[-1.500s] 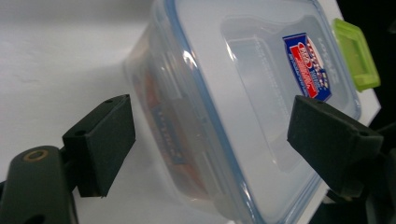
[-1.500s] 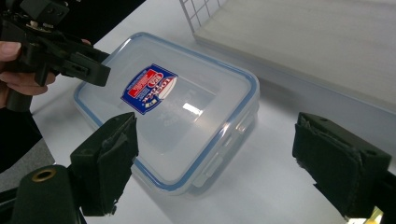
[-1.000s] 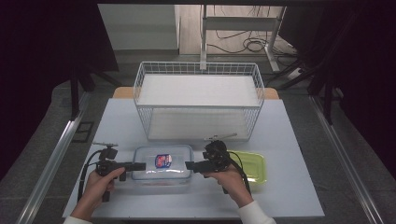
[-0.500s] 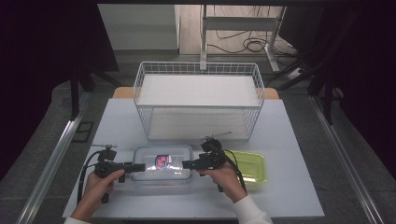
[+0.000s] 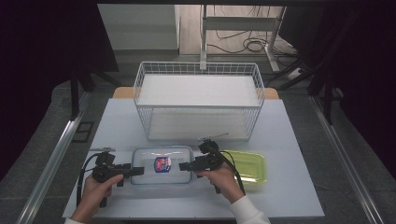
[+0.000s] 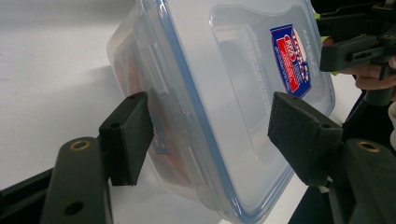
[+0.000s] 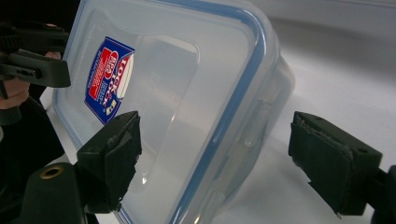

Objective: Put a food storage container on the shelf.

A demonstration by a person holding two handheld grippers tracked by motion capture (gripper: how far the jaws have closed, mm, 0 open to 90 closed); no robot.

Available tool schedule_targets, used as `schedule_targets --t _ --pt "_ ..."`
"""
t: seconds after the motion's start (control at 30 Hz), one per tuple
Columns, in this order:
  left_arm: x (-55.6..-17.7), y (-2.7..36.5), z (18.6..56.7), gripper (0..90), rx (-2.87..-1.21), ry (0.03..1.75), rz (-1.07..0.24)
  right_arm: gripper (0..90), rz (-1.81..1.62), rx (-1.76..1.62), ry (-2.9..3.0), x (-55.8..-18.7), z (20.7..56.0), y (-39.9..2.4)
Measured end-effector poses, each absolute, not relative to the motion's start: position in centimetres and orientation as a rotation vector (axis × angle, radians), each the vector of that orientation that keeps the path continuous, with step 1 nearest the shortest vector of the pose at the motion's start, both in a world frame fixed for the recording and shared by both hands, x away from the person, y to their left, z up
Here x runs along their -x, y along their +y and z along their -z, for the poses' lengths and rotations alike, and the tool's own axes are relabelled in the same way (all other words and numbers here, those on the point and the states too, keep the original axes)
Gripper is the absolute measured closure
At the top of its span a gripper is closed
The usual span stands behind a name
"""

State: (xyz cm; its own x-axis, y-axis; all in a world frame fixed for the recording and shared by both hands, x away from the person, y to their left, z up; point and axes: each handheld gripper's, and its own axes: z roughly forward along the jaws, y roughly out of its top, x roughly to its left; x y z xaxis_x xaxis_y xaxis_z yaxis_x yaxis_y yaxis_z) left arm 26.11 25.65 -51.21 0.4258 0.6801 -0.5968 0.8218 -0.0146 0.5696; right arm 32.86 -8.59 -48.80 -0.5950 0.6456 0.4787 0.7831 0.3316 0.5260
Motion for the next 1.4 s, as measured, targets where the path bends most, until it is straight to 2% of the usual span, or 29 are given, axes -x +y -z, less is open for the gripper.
schedule_targets --t 0.33,0.47,0.63,0.77,1.4 --pt "-25.7 25.6 51.1 32.2 -1.756 1.291 0.169 17.7 1.092 1.264 -2.371 -32.7 49.2 -8.1" --pt "-25.7 25.6 51.1 32.2 -1.752 1.291 0.17 30.7 1.109 1.271 -2.375 -32.5 48.6 -8.7" --pt "-25.4 25.5 51.0 32.9 -1.755 1.286 0.154 39.6 1.153 1.274 -2.329 -32.3 48.6 -9.7" --pt "-25.1 25.6 50.8 35.2 -1.76 1.28 0.149 43.1 1.186 1.255 -2.302 -32.2 48.7 -10.2" --pt "-24.6 26.8 50.8 45.3 -1.747 1.22 0.194 48.1 1.258 1.188 -2.33 -31.1 48.6 -10.9"
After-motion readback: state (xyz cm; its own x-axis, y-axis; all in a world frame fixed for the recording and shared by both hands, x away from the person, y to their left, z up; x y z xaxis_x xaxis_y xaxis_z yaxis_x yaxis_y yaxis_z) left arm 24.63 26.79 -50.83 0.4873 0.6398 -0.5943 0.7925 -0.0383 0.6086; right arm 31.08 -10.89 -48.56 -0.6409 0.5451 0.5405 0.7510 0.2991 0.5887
